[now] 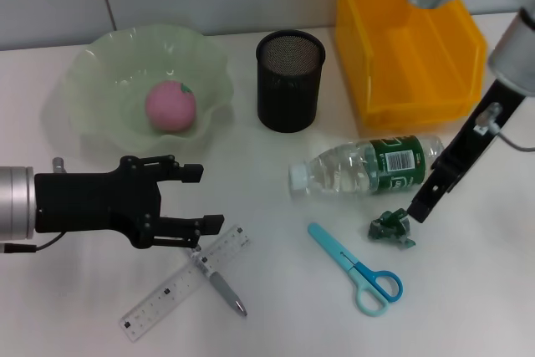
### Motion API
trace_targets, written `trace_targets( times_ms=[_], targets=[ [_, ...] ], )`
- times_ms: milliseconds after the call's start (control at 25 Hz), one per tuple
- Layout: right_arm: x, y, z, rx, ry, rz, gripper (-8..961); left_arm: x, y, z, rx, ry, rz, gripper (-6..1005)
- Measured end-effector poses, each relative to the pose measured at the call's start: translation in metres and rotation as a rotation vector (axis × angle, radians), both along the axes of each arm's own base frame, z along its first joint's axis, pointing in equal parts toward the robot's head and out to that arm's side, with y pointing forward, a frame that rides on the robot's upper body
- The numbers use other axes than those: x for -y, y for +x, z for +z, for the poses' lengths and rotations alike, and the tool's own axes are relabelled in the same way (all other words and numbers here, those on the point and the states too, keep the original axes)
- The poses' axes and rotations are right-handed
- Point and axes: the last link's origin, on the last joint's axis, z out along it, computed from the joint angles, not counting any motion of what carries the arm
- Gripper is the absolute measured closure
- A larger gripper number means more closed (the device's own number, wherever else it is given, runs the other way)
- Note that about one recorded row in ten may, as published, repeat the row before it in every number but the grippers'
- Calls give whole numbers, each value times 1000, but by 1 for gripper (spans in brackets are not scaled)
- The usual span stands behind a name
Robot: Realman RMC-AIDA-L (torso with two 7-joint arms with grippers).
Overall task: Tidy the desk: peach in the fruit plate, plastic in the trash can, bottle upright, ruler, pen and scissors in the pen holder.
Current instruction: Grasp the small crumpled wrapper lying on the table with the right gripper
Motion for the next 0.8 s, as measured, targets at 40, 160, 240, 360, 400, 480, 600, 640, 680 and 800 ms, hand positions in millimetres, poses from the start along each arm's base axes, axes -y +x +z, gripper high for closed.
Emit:
trace_targets(
  times_ms=[40,160,240,360,400,480,600,640,680,800],
  targets=[
    [0,0,0,0,0,0,179,0,0,0,0,0,0,157],
    [1,0,-10,10,-8,22,178,-1,1,-1,-2,-4,-2,157],
    [2,2,-16,13,-10,31,178,-1,2,-1,-1,-4,-3,157],
    [3,4,-22,8,-13,50,178,-1,2,-1,0,-4,-3,157],
    [2,7,-25,3,-11,67,178,0,1,-2,1,-8,0,157],
    [2,8,-27,1,-8,79,178,0,1,-2,1,-8,0,157],
    [1,10,-32,-9,-6,116,178,1,0,-2,0,-9,2,157],
    [1,10,-32,-9,-6,116,178,1,0,-1,1,-9,4,157],
    [1,10,-33,-10,-6,123,178,1,0,-1,1,-9,5,157],
    [1,13,-39,-5,-15,139,179,1,0,-1,1,-9,5,157]
  ],
)
